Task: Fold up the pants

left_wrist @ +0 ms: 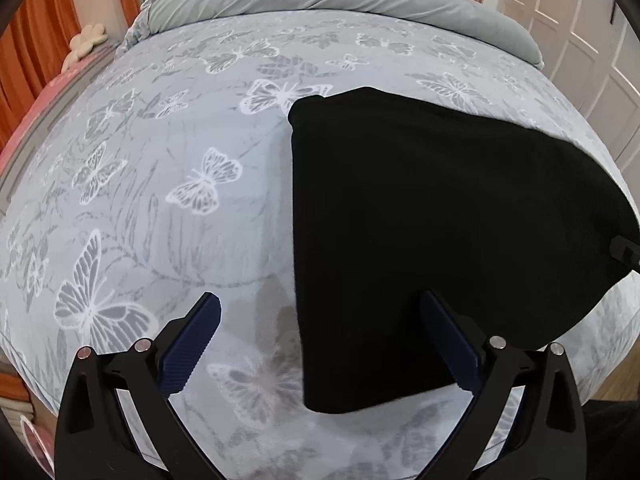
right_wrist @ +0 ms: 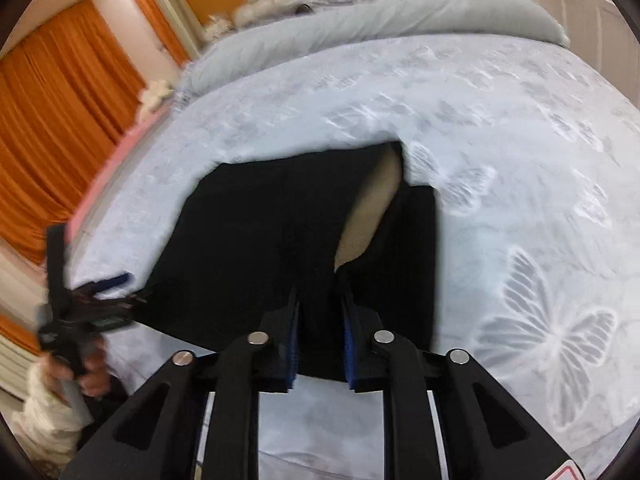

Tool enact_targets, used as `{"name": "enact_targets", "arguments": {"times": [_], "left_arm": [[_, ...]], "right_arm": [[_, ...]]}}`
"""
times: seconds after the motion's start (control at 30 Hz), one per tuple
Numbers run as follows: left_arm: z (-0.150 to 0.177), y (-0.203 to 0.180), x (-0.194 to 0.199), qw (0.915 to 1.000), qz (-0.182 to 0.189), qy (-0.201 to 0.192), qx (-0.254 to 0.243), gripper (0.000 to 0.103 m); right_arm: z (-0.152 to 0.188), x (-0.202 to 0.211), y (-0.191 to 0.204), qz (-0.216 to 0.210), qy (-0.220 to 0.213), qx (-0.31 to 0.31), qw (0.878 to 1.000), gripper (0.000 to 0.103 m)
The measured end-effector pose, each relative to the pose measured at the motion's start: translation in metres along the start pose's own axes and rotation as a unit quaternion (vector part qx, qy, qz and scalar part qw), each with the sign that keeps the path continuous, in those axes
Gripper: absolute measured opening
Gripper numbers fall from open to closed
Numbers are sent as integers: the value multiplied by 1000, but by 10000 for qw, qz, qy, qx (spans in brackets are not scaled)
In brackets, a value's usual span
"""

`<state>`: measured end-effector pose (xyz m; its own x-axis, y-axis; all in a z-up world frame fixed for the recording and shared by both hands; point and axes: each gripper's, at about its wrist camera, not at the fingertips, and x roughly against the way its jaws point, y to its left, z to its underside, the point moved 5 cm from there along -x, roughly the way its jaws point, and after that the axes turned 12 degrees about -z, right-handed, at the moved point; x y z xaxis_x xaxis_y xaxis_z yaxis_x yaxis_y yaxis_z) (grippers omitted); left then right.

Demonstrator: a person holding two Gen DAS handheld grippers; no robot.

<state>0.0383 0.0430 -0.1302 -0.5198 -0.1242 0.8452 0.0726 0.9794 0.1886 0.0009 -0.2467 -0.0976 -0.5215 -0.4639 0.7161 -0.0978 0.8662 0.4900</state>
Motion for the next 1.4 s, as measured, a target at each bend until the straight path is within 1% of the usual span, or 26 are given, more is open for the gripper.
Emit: {"name": "enact_targets", "arguments": {"times": [0.03,0.07,0.1,0.17,0.2,0.23,0.3,0.43,0.5,0.53,0.63,0.73,0.83,0.9,0.93,1.0,1.03,1.07,1.1,1.13,1.2,1.27,1.3,1.33,1.37,1.4], "left_arm": [[1,-2,-3,10000,-53,24,-80,98],[3,-3,-7,9999,-61,70,-142,98],[6,-5,-11,9997,-34,155,-182,98],[8,-5,-10,9998,-30,123,-172,98],[9,-5,-7,9997,2,76,-216,98],[9,-6,-5,9997,32,42,-234,98],[10,-6,-2,9997,168,39,-194,98],[16,-12,-8,9979,528,377,-61,98],[17,-16,-11,9970,606,471,-26,98],[18,-17,-11,9970,609,479,-26,98],[18,-21,-11,9964,689,503,-23,98],[19,-24,-13,9950,799,595,14,98],[20,-27,-17,9921,987,762,134,98],[19,-30,-24,9877,1235,929,250,98],[19,-31,-26,9858,1330,990,269,98],[16,-33,-28,9851,1364,1018,248,76],[12,-31,-23,9858,1374,934,242,66],[9,-26,-15,9859,1416,834,312,41],[6,-21,-7,9855,1480,759,322,27],[2,-13,3,9842,1601,648,390,24],[-3,3,21,9799,1867,500,503,23],[3,6,25,9757,2058,618,427,27],[11,3,20,9748,2077,749,304,33],[19,0,14,9767,1952,875,164,37],[26,-4,10,9798,1759,949,22,43],[30,-7,10,9829,1600,896,-150,46]], "right_arm": [[8,-14,-14,197,334,-140,9992,25],[18,-24,-31,116,452,-488,9977,25],[16,-19,-31,-32,329,-592,9977,26],[12,0,-24,-40,80,-408,9991,40],[11,11,-25,121,-114,-336,9993,58],[14,18,-27,262,-222,-333,9989,66],[23,23,-36,179,-197,-587,9979,66],[37,1,-55,-578,130,-1415,9882,66],[40,-8,-55,-953,195,-1669,9812,66],[42,-15,-54,-1221,231,-1881,9743,68],[43,-23,-53,-1399,271,-2168,9658,72],[36,-26,-54,-1675,138,-2469,9544,74],[32,-32,-58,-1653,29,-2671,9494,74],[29,-41,-56,-1522,48,-2587,9539,74],[27,-44,-54,-1456,20,-2500,9572,66],[19,-46,-44,-1230,-93,-2105,9698,38],[14,-41,-36,-1154,-145,-1910,9747,32],[9,-32,-27,-1171,-224,-1700,9782,30],[3,-22,-15,-1279,-323,-1461,9804,29],[-2,-7,4,-1461,-409,-1187,9813,28],[2,13,18,-1495,-435,-861,9841,29],[16,9,11,-1123,-107,-710,9911,32],[25,2,1,-956,112,-765,9924,36],[36,-11,-14,-660,483,-921,9924,44],[44,-23,-30,-365,750,-1211,9891,47],[43,-21,-34,-522,669,-1393,9866,48]]}}
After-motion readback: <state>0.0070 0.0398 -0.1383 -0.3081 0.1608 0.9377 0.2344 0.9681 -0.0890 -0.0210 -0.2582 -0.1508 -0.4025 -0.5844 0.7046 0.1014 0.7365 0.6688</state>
